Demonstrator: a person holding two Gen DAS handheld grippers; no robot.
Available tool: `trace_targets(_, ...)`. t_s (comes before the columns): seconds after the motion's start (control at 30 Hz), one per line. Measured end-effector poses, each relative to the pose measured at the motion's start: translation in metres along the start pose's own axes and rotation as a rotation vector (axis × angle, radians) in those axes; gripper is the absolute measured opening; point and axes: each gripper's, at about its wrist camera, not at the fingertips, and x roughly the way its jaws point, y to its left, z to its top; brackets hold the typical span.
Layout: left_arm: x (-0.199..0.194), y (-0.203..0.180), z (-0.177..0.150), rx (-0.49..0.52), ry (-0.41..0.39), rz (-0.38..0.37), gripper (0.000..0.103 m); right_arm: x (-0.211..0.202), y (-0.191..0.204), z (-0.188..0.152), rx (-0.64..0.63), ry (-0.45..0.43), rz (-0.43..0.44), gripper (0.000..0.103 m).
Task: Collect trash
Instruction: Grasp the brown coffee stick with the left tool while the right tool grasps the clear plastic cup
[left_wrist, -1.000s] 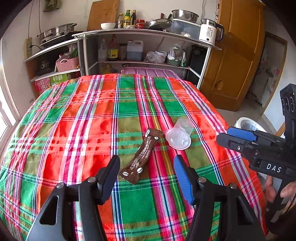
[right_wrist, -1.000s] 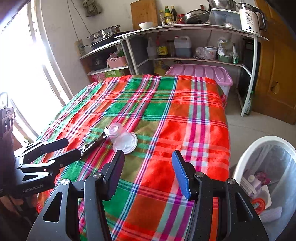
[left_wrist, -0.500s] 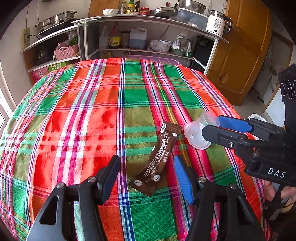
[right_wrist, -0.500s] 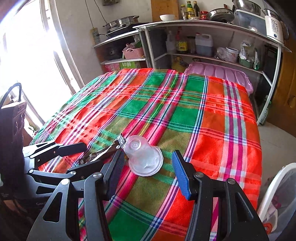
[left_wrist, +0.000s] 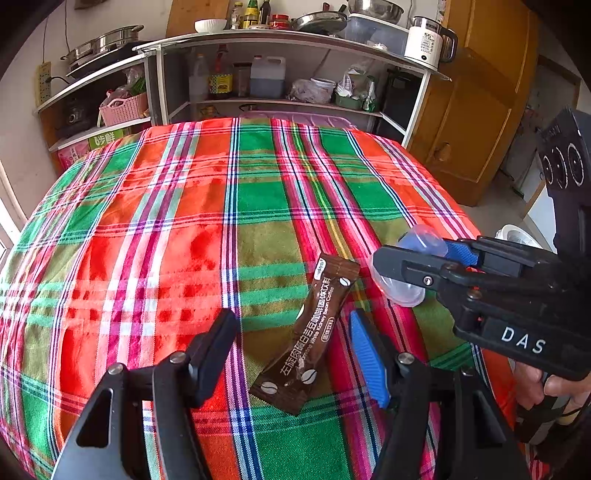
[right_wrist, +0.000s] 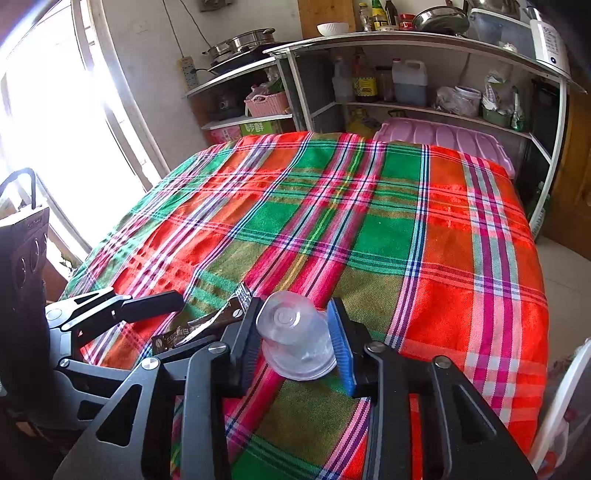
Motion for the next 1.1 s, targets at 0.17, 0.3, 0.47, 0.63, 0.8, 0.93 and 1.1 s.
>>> trace_targets(0.17, 0.0, -0.004, 0.0, 0.018, 0.001, 0.02, 0.056, -0.005, -0.002, 0.0, 0.009, -0.021, 0.005, 0.032)
trace_targets(0.3, -0.002, 0.0, -0.001, -0.003, -0.006, 0.014, 0.031, -0.01, -0.005, -0.001, 0.019, -0.032, 0.006, 0.032)
trace_targets(0.47, -0.004, 0.002, -0.003, -0.018, -0.009, 0.004, 0.021, -0.015, -0.008, -0.003, 0.037, -0.043, 0.006, 0.032)
trace_targets(0.63, -0.007, 0.0, -0.005, -0.014, -0.017, 0.011, 0.02, -0.018, -0.011, -0.004, 0.051, -0.054, 0.002, 0.032)
trace_targets(0.8, -0.015, -0.006, -0.004, 0.001, -0.032, 0.007, 0.02, -0.026, -0.013, -0.006, 0.065, -0.075, -0.001, 0.032)
trace_targets(0.93, -0.024, -0.012, -0.005, 0.006, -0.049, 0.003, 0.02, -0.038, -0.017, -0.01, 0.082, -0.096, -0.003, 0.032)
trace_targets(1.1, -0.039, -0.03, -0.005, 0.031, -0.074, -0.009, 0.02, -0.063, -0.021, -0.016, 0.099, -0.134, -0.016, 0.032)
